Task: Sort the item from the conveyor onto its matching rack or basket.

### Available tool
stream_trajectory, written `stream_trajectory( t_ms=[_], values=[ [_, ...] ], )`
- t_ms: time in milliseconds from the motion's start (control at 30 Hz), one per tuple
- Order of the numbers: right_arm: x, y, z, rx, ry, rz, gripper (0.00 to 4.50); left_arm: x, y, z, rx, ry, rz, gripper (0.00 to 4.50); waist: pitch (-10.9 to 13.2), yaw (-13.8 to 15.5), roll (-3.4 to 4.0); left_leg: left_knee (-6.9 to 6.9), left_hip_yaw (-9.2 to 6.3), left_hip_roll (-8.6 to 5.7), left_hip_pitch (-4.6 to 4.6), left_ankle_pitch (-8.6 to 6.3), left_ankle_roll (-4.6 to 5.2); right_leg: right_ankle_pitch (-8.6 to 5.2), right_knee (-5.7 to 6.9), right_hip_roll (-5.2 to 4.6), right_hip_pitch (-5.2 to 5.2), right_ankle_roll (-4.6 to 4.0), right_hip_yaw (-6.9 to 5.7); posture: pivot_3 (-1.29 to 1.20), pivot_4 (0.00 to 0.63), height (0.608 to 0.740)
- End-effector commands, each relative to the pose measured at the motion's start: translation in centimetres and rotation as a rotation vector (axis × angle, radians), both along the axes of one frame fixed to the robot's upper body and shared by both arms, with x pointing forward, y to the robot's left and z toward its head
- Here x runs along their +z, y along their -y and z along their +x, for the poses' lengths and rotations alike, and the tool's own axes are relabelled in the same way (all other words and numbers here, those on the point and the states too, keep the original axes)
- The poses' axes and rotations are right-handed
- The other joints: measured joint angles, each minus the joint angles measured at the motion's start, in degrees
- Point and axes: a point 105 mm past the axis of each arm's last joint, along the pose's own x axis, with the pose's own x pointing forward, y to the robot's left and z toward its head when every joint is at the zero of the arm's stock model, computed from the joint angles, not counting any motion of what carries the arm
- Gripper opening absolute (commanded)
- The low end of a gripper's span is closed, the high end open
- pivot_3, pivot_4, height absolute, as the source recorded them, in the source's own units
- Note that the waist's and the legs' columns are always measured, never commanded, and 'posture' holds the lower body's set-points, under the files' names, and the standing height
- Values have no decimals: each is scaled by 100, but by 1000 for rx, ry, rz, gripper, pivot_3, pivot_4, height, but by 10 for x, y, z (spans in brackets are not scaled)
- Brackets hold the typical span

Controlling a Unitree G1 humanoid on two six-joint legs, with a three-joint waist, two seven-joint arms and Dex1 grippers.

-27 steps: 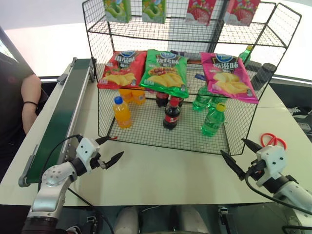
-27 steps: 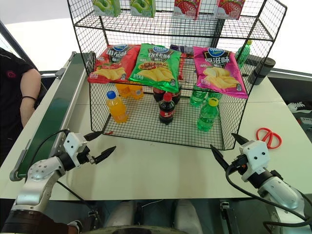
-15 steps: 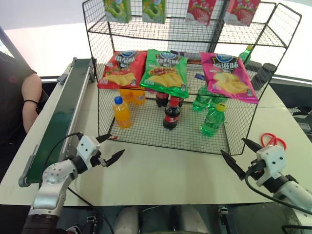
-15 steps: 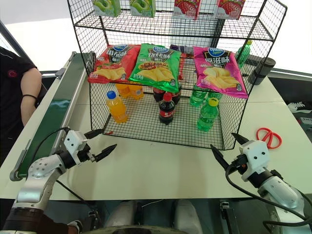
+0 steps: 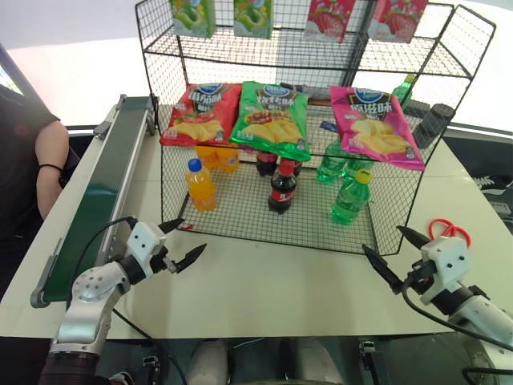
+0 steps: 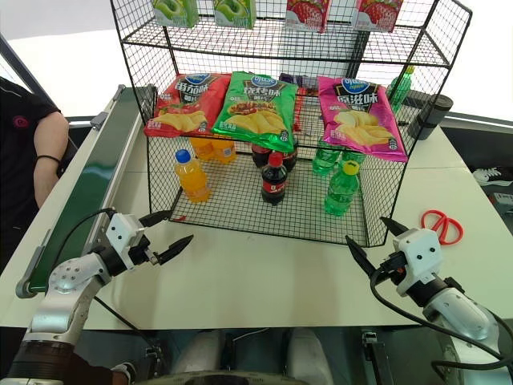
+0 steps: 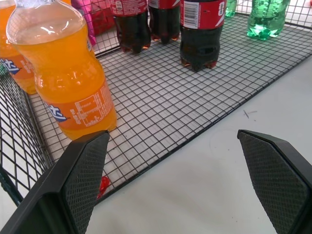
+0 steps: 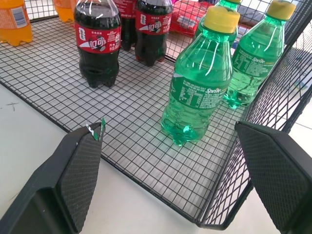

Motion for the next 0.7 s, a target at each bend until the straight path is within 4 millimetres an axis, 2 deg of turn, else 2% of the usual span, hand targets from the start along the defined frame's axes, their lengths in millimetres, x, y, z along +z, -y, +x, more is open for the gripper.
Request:
stream_trajectory(
  t_ms=[33,700],
  values=[
    [12,-5,0,20,45,-23,4430,9,2,2,-10,36,-1,4500,0,0,0,0,0,0,0,0,0,0,0,0,0,0,0,0,150,740],
    [11,-9,4,29,47,-21,4430,7,3,3,-10,35,7,4500,0,0,0,0,0,0,0,0,0,0,0,0,0,-1,0,0,150,740]
  ],
)
